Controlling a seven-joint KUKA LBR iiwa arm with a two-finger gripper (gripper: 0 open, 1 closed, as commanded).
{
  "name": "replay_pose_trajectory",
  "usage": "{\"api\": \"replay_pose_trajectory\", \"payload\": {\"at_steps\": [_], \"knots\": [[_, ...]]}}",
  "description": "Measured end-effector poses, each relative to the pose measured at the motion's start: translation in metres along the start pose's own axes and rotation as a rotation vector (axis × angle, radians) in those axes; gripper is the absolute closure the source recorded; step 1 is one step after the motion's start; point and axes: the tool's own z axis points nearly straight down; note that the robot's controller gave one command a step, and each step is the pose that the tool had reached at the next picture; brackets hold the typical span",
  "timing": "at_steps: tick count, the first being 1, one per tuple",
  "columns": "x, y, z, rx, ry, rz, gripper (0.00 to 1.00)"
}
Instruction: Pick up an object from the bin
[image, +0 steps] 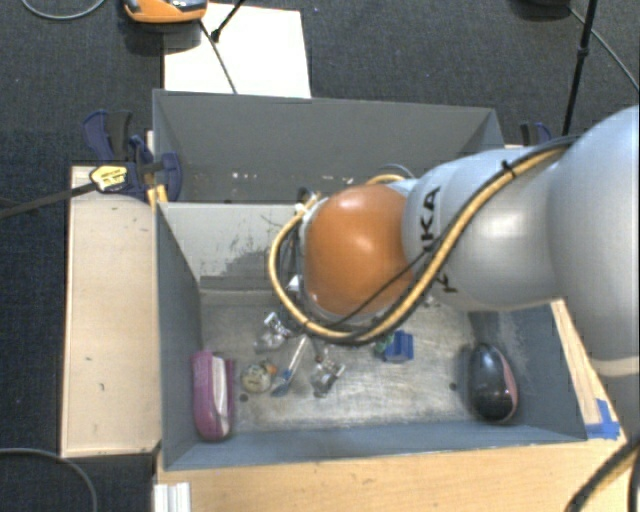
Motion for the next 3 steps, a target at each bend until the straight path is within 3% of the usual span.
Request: {"api": "replay_pose_trajectory", "payload": {"at_steps": [1,2,3], "knots": [[0.0004,0.01,0.0296,-0.001,0.002,-0.229,0.0],[-0.0004,0.0101,0.0291,-0.002,0.001,-0.221,0.0],[-0.0022,0.01,0.0274,-0.001,-0.003,-0.217,1.0]]}}
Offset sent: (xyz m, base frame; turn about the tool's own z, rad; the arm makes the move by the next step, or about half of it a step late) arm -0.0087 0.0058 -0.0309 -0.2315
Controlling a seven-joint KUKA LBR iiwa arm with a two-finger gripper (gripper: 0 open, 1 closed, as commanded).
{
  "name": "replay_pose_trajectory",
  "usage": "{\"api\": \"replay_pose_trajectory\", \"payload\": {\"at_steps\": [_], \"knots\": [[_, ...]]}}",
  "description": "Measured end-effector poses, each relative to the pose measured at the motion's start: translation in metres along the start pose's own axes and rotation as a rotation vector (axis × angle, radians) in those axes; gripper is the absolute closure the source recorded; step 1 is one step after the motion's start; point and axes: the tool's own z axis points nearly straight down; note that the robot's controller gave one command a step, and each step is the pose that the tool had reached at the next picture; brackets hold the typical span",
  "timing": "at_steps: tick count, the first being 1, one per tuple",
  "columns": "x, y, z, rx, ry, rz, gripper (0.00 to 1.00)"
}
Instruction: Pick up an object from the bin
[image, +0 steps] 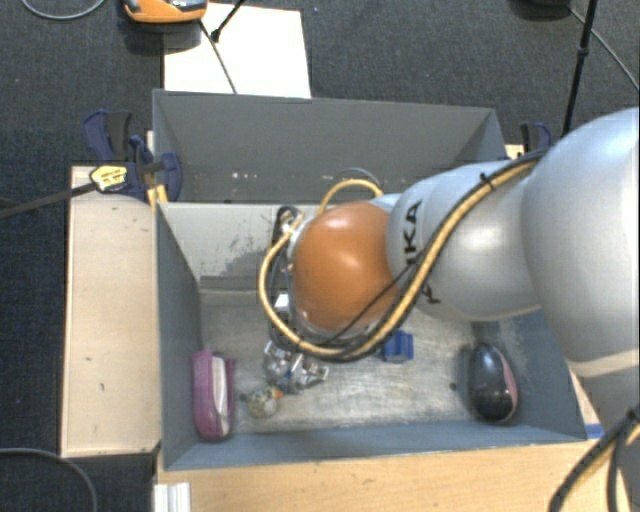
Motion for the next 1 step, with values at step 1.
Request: {"api": "replay_pose_trajectory", "payload": {"at_steps": [1], "knots": [[-0.0015,-0.001,-0.0371,0.002,0.001,0.013,1.0]]}}
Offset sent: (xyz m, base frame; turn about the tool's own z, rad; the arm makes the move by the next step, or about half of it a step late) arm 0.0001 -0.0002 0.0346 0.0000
